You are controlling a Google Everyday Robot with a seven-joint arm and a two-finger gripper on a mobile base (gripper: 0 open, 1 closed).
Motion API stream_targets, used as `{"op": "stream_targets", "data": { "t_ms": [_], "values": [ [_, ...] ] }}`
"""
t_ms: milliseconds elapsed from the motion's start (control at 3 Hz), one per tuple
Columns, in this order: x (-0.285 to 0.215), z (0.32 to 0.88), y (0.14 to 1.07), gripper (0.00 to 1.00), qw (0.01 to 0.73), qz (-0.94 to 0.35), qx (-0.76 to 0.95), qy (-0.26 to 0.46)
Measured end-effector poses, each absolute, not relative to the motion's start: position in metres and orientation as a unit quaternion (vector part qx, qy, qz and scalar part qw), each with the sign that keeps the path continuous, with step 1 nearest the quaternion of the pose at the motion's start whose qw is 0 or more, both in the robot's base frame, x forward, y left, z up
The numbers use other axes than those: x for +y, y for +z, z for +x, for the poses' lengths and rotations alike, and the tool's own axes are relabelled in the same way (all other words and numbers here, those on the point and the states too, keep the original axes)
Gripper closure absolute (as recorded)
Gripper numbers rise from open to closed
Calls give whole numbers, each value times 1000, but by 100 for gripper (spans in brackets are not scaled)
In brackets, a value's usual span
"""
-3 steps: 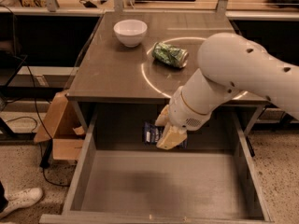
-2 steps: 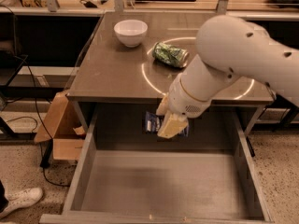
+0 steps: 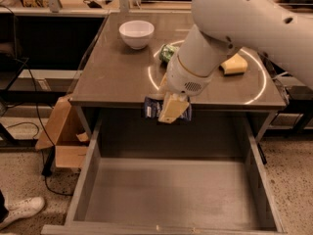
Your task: Pick rxbar blueberry from top drawer and place on counter
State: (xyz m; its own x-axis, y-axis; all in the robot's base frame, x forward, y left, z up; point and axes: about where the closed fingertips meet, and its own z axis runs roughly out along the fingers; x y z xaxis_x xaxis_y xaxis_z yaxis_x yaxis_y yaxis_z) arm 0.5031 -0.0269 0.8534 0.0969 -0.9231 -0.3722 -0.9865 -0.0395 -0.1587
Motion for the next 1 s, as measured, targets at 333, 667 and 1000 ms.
{"op": "stream_targets", "data": {
  "t_ms": [333, 667, 1000],
  "values": [
    [0, 536, 863, 100, 196, -730, 649, 87],
    [44, 567, 864, 100, 196, -756, 616, 101],
    [45, 568, 864, 100, 196, -756, 616, 101]
  ]
}}
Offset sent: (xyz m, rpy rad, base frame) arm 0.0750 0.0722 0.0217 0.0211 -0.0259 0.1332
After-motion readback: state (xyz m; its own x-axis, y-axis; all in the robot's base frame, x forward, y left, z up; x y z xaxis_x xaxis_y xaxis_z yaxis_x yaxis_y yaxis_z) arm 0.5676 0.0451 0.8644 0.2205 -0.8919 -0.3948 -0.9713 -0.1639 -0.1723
